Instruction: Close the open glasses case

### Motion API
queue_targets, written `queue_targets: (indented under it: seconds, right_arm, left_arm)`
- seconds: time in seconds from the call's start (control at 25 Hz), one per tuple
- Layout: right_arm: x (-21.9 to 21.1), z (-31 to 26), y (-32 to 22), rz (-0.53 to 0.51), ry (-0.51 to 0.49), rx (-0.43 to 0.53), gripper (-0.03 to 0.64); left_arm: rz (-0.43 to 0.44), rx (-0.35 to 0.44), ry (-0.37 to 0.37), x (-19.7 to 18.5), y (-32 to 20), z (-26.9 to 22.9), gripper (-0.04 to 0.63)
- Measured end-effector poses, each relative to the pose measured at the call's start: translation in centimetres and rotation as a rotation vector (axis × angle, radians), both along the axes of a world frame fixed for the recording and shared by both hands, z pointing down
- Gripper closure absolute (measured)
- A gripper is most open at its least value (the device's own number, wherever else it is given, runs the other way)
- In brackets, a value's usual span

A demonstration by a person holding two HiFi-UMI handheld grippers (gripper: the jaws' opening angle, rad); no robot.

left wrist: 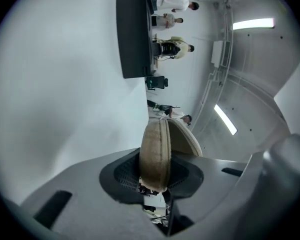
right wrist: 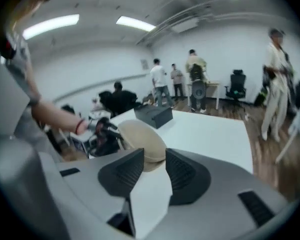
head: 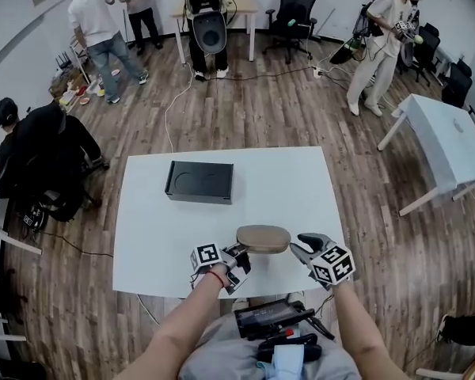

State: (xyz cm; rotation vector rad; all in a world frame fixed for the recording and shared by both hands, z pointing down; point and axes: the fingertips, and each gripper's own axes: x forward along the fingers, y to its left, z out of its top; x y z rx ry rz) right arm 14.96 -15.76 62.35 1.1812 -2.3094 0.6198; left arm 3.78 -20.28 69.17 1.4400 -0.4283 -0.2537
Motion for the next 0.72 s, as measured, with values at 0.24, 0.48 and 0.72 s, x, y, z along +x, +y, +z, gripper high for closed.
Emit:
queue_targets:
  seconds: [0.24, 0.48, 0.72]
  right_arm:
    - [-4.0, 1.9, -0.2, -0.264, 0.179, 0.001, 0.481]
    - [-7.3, 3.7, 0.5, -0.554, 0.564, 0.156, 0.399]
    - [-7.1, 2.8, -0.8, -0.442, 0.283, 0.01, 0.399]
  left_arm:
    - [0.063, -0.079, -0.112, -0.5, 1.9, 3.6, 0.514]
    - [0.048, -0.132, -0.115, -1.0, 1.9, 4.6, 0.514]
    - [0.104, -0.128, -0.152, -1.3, 2.6, 5.6, 0.514]
